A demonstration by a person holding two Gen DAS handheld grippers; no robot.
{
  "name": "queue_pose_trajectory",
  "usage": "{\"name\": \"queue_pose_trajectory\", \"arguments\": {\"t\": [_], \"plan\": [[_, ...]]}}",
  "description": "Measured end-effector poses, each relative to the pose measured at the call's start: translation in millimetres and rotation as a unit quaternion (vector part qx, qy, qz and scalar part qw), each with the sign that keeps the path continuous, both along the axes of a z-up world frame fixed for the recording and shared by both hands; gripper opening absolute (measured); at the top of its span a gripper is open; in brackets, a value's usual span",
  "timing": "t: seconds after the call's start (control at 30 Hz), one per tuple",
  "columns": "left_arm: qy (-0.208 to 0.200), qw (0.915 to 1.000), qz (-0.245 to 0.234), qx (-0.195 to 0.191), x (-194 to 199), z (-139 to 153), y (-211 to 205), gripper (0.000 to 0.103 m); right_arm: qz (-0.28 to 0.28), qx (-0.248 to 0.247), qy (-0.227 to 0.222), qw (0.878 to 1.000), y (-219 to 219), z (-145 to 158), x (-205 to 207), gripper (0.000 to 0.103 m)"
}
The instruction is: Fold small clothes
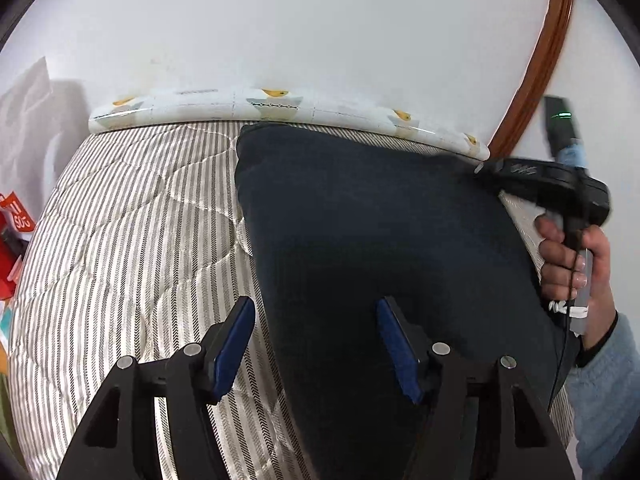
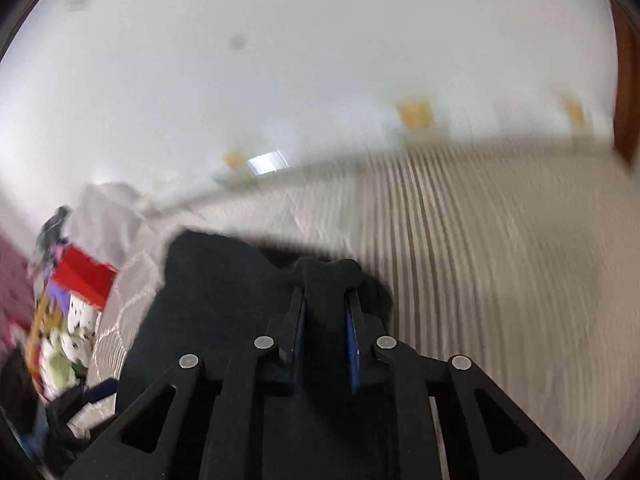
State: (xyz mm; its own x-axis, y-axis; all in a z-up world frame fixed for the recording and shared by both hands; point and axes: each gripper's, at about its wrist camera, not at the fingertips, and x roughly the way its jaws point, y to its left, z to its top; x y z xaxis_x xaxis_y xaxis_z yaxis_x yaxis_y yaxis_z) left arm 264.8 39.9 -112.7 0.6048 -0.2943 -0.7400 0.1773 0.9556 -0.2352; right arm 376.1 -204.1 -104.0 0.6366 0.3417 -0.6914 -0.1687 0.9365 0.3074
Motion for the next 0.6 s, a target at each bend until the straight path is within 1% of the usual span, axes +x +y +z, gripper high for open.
{"name": "queue_pose_trajectory", "arguments": {"t": [0.03, 0.07, 0.13, 0.2, 0.27, 0.3, 0.37, 0.47, 0.6], "plan": [[-0.001, 1.0000, -0.001, -0.002, -0.7, 0.1, 0.3, 0.062, 0.004, -0.009, -0.028, 1.000, -1.5, 5.8, -6.1, 0.016], [-0.002, 1.0000, -0.004, -0.005, -1.2, -0.4, 0.0, 0.062, 0.001, -0.012, -0.025, 1.000, -1.9, 5.3, -4.9, 0.016], [-0.003, 1.0000, -0.004, 0.001, -0.7, -1.4, -2.5, 0.062, -0.009, -0.013, 0.013, 1.000, -1.1, -7.5, 8.0, 0.017], [-0.003, 1.0000, -0.002, 0.008, -0.7, -2.0, -5.3, 0.062, -0.012, -0.024, 0.038, 0.999, 2.3, -18.0, 18.8, 0.017], [-0.005, 0.9999, -0.003, 0.010, -4.7, -0.6, -5.5, 0.062, -0.012, -0.019, 0.048, 0.999, -0.3, -19.5, 19.0, 0.022], [-0.005, 0.9999, -0.004, 0.010, -7.5, 0.3, -4.6, 0.062, -0.014, -0.020, 0.051, 0.998, -2.1, -17.6, 17.1, 0.026], [-0.005, 0.9999, -0.006, 0.010, -15.2, 2.3, -1.9, 0.062, -0.025, -0.021, 0.044, 0.998, -9.2, -7.9, 3.3, 0.030], [-0.008, 0.9999, -0.008, 0.010, -26.6, 5.0, 1.6, 0.062, -0.023, -0.024, 0.041, 0.999, -19.3, 2.1, -21.1, 0.045], [-0.015, 0.9998, -0.007, 0.012, -43.2, 7.5, 5.0, 0.062, -0.013, -0.029, 0.046, 0.998, -27.1, 5.5, -60.3, 0.046]]}}
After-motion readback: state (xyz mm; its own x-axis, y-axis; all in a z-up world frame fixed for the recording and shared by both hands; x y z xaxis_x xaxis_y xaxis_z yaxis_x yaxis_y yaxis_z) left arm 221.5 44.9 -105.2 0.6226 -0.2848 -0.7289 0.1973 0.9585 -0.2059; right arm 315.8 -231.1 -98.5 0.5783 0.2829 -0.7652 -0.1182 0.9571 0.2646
